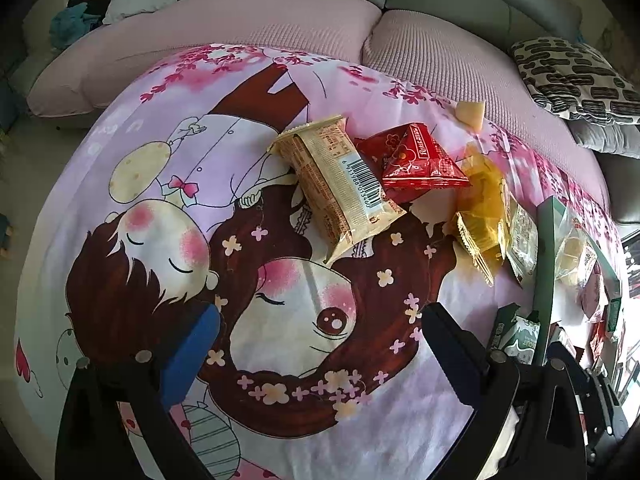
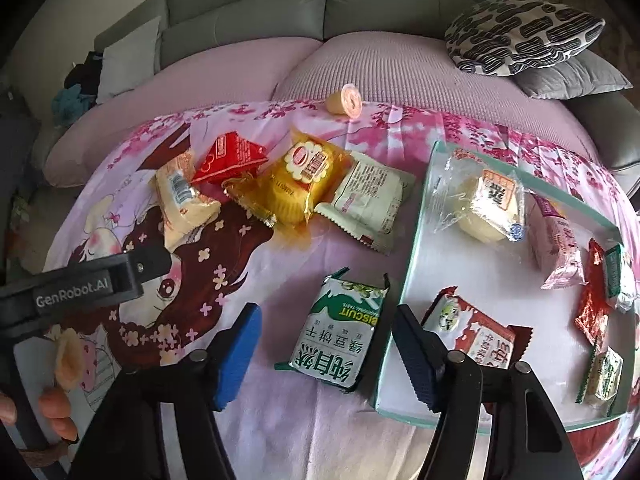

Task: Organize snacks
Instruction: 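Grasp the green-white biscuit pack beside the tray with the right tool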

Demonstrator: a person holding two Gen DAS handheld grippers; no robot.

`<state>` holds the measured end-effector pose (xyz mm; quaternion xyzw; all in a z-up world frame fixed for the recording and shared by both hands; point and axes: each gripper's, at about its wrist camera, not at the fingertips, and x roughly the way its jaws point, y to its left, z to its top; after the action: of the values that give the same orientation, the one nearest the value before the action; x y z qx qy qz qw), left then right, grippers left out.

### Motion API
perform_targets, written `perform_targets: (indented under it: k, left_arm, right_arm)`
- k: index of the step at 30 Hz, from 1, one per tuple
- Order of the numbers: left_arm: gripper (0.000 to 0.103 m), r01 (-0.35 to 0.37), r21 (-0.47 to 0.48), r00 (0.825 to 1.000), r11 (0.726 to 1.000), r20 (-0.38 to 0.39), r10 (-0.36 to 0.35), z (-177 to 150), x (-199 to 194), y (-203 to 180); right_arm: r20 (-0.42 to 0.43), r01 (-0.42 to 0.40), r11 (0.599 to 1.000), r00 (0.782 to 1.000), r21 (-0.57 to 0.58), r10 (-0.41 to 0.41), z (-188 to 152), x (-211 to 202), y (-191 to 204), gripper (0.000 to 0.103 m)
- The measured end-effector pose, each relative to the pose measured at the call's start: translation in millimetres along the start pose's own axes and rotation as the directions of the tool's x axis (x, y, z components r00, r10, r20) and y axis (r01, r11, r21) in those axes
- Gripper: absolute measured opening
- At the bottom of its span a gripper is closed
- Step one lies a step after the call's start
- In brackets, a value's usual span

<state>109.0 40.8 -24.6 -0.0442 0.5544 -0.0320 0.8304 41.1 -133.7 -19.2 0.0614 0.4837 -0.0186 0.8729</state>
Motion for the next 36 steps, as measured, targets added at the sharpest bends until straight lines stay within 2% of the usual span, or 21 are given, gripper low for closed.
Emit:
perform_targets:
  k: [7, 12, 17, 20, 24, 30, 33, 36]
  left_arm:
    - [0.101, 0.005, -0.004, 1.000, 1.000, -0.002, -0.005, 0, 0, 0]
    - [0.101, 0.014, -0.010, 1.000, 1.000, -0.001, -0.014, 0, -1, 2]
    - [0.101, 0.026, -0.026, 1.000, 0.999, -0.004, -0.026, 1, 0, 6]
    - [0.101, 0.032, -0.045, 0.999, 0.998, -0.005, -0.032, 1, 0, 9]
    - [0.101, 0.041, -0.060, 0.999, 0.997, -0.004, -0.042, 1, -1, 11]
    - [0.101, 0.049, -0.067, 0.999, 0.997, -0.010, -0.049, 1, -1, 12]
    - [0.101, 0.044, -0.076, 0.999, 0.996, -0.013, -0.045, 1, 0, 14]
    - [0.101, 0.037, -0.083, 0.999, 0.996, -0.019, -0.038, 2, 3, 16]
  right_arm:
    - [-0.029, 0.067, 0.997, 0.997, -0.047, -0.069, 0, 7, 11, 0.070]
    - [-0.056, 0.161, 0.980, 0.984, -0.118, -0.169, 1, 16, 27, 0.070]
    - [-0.095, 0.189, 0.973, 0.975, -0.133, -0.203, 2, 30, 31, 0.070]
    - [-0.096, 0.184, 0.976, 0.976, -0.119, -0.196, 3, 29, 30, 0.070]
    - [-0.094, 0.139, 0.986, 0.985, -0.086, -0.147, 3, 26, 28, 0.071]
    - [-0.089, -0.038, 0.999, 0.995, -0.036, 0.034, 2, 21, 39, 0.070]
    - [-0.081, -0.029, 0.999, 0.996, -0.036, 0.026, 1, 23, 41, 0.070]
    - [-0.103, 0.011, 1.000, 0.995, -0.017, -0.013, -1, 29, 37, 0.064]
